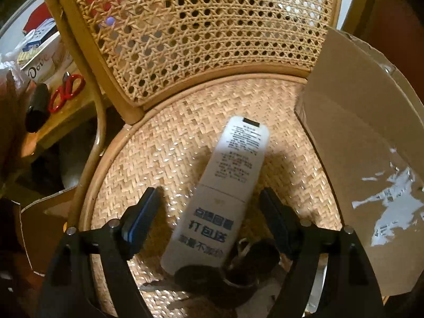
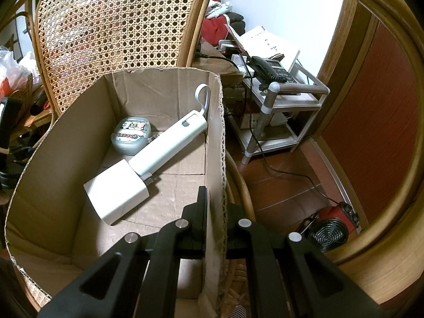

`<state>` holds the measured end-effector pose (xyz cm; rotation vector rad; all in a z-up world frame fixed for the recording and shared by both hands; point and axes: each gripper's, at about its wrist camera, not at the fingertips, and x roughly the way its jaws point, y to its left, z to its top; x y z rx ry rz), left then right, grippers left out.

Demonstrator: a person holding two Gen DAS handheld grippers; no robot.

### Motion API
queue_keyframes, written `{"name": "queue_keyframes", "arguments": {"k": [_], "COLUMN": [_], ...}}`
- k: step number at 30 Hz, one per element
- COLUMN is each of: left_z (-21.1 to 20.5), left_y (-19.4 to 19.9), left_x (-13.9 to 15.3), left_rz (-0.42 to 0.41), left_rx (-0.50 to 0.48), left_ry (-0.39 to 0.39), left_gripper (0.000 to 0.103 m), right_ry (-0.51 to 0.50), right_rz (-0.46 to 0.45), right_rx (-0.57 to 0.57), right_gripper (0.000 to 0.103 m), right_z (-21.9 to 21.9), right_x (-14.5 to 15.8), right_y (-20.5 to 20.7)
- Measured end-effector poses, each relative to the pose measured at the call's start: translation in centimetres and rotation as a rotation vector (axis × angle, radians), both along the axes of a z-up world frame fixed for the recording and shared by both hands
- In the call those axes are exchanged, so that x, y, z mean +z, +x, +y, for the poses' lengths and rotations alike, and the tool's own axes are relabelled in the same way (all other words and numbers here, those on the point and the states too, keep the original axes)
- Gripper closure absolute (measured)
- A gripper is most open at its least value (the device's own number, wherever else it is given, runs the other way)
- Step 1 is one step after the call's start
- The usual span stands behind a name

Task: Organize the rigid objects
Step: 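Move the left gripper to the seat and grasp the white remote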

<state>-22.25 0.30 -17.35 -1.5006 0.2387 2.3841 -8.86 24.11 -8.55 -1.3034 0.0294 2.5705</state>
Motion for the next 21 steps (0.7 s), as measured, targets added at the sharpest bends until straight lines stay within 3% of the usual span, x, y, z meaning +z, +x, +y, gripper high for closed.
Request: {"name": "queue_keyframes", "arguments": {"k": [5, 7, 8, 9, 13, 21], "left_z": [0.0, 0.2, 0.4, 0.4, -0.5, 0.4], "left_y": [0.2, 0.2, 0.4, 0.4, 0.5, 2.0], "left_x": [0.0, 0.1, 0.4, 0.7, 1.5, 6.9], "left_rz": [0.010, 0.014, 0.019, 0.020, 0.030, 0.164], "left_rx": [-0.001, -0.010, -0.025, -0.020, 0.021, 0.004], "left_ry": [0.003, 0.007, 0.018, 0.015, 0.074, 0.141], "left_gripper": [0.022, 0.035, 0.057, 0.060, 0.063, 0.064], "right_ry": [-0.002, -0.001, 0.000, -0.001, -0.002, -0.003], "right_rz": [-0.001, 0.000, 0.001, 0.000, 0.000, 0.000], "right_rx": [-0.001, 0.001, 0.001, 0.001, 0.000, -0.002], "right_gripper": [0.094, 0.094, 0.094, 0.094, 0.094, 0.094], "right_z": [-0.1, -0.2, -0.1, -0.1, 0.0, -0.2], "right_x": [0.0, 0.0, 0.0, 0.0, 0.0, 0.0], "right_y": [0.1, 0.1, 0.1, 0.1, 0.1, 0.1]}}
